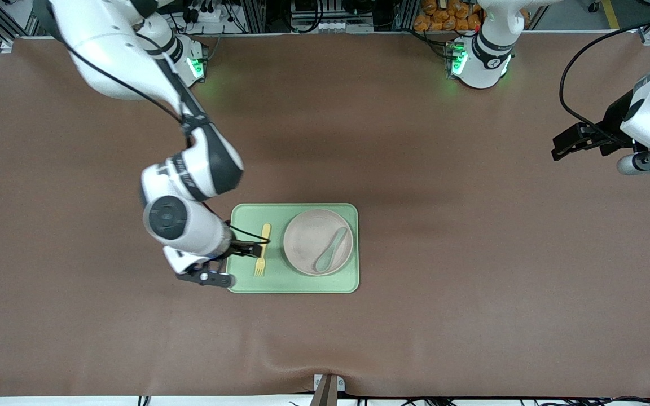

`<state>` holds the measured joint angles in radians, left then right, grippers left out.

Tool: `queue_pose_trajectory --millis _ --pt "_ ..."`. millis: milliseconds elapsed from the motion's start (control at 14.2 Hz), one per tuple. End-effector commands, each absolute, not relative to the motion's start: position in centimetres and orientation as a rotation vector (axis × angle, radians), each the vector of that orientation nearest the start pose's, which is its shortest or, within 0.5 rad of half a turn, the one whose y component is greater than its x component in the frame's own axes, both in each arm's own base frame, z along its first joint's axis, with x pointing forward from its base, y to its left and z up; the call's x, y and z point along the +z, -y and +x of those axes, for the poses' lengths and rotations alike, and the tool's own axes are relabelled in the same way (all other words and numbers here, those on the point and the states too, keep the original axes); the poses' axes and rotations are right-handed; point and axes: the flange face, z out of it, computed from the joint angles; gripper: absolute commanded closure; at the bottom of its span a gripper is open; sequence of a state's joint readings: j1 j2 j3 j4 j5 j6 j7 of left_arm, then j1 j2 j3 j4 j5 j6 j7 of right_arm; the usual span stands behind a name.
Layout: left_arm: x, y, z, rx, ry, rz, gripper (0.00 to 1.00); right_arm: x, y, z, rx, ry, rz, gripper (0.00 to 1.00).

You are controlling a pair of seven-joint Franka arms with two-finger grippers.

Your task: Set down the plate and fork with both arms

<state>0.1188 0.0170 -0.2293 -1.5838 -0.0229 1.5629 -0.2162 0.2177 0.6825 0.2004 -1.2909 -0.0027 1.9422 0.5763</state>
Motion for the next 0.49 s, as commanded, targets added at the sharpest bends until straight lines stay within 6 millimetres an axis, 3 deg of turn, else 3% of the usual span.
queue_pose_trajectory --millis 0,212,424 --pt "61.6 6.0 55.0 0.042 0.153 -3.158 0.0 39.1 -22.5 68.6 0.13 -0.336 -2.96 0.0" --pt "61.3 6.1 55.0 0.049 0.151 -3.158 0.0 43.3 -18.7 68.1 0.157 -0.319 -2.96 0.0" --pt "61.2 6.1 55.1 0.054 0.151 -3.158 0.0 48.0 -17.6 66.8 0.104 -0.298 -2.998 0.0"
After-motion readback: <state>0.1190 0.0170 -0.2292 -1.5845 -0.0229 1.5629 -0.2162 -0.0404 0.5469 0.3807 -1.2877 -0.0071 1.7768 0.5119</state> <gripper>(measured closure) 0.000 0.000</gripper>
